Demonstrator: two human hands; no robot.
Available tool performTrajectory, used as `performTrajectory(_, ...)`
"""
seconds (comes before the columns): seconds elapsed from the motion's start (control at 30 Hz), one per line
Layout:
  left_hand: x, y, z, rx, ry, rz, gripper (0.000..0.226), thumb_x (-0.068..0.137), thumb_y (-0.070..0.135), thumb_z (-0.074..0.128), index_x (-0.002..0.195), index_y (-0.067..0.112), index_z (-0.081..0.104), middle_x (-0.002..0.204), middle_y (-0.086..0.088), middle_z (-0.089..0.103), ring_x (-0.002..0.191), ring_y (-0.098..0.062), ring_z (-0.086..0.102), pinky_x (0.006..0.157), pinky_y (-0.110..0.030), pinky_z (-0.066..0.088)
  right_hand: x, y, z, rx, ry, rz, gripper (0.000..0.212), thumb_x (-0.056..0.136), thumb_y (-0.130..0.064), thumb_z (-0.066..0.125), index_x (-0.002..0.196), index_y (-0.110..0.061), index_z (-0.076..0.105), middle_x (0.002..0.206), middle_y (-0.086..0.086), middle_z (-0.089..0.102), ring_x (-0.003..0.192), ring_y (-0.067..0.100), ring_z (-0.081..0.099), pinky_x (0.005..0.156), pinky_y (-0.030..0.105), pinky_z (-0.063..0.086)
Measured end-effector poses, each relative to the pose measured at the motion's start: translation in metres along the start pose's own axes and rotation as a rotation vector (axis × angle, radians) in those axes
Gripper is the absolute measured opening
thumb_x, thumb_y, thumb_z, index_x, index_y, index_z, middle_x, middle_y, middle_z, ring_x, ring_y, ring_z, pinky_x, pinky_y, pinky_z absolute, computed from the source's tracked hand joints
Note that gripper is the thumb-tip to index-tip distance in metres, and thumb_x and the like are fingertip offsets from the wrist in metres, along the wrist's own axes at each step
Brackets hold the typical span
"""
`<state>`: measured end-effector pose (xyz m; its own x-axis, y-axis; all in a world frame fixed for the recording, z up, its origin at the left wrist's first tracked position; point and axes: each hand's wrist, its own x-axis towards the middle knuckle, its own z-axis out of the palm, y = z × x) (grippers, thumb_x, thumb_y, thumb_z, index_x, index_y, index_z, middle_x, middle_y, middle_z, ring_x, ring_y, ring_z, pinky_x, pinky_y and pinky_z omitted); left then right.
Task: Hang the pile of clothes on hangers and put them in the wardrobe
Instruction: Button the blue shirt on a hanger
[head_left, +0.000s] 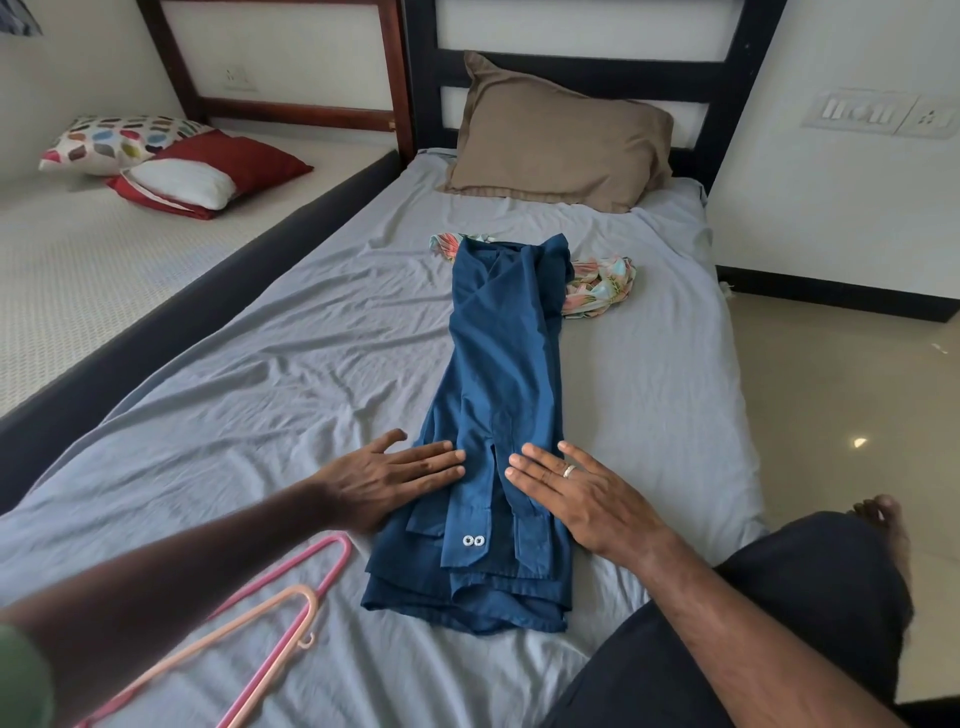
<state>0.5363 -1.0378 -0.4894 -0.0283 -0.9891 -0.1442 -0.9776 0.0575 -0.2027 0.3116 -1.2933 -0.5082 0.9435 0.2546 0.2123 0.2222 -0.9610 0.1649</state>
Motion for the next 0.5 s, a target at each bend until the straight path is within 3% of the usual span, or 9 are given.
performTrajectory(0.13, 0.003, 0.003, 0.011, -0.027, 0.028, -0.003, 0.069, 0.101, 0.029, 0.035, 0.162, 0.025, 0.002, 0.168, 0.005, 0.016, 0.153, -0.014, 0.021, 0.106, -0.044, 0.044, -0.001, 0.001, 0.005, 0.048, -0.043, 0.036, 0.073, 0.085, 0.007, 0.023, 0.149, -0.017, 0.049, 0.150, 0.001, 0.053, 0.140, 0.020, 0.048, 0.110, 0.047, 0.046)
performTrajectory(0.33, 0.000, 0.001, 0.007, -0.089, -0.057, 0.023, 0.061, 0.103, 0.044, 0.018, 0.159, 0.042, -0.005, 0.167, 0.018, 0.001, 0.154, -0.005, 0.003, 0.109, -0.043, 0.032, -0.005, 0.000, 0.009, 0.157, -0.130, 0.075, 0.091, 0.075, 0.004, 0.010, 0.157, -0.028, 0.032, 0.156, -0.005, 0.043, 0.146, 0.016, 0.038, 0.120, 0.042, 0.030)
performTrajectory(0.43, -0.008, 0.005, 0.013, -0.091, -0.104, 0.030, 0.070, 0.099, 0.054, 0.029, 0.158, 0.043, -0.008, 0.167, 0.019, -0.004, 0.154, -0.003, -0.001, 0.111, -0.048, 0.030, -0.008, -0.005, 0.008, 0.197, -0.176, 0.060, 0.094, 0.071, 0.002, 0.009, 0.157, -0.028, 0.032, 0.157, -0.005, 0.040, 0.147, 0.013, 0.034, 0.120, 0.039, 0.027)
performTrajectory(0.5, -0.011, 0.008, 0.012, -0.090, -0.120, 0.030, 0.076, 0.101, 0.050, 0.039, 0.158, 0.043, -0.010, 0.167, 0.019, -0.007, 0.154, -0.003, -0.004, 0.114, -0.050, 0.027, -0.009, -0.007, 0.007, 0.225, -0.199, 0.056, 0.093, 0.070, 0.004, 0.019, 0.157, -0.027, 0.033, 0.158, -0.006, 0.038, 0.149, 0.012, 0.031, 0.121, 0.038, 0.024)
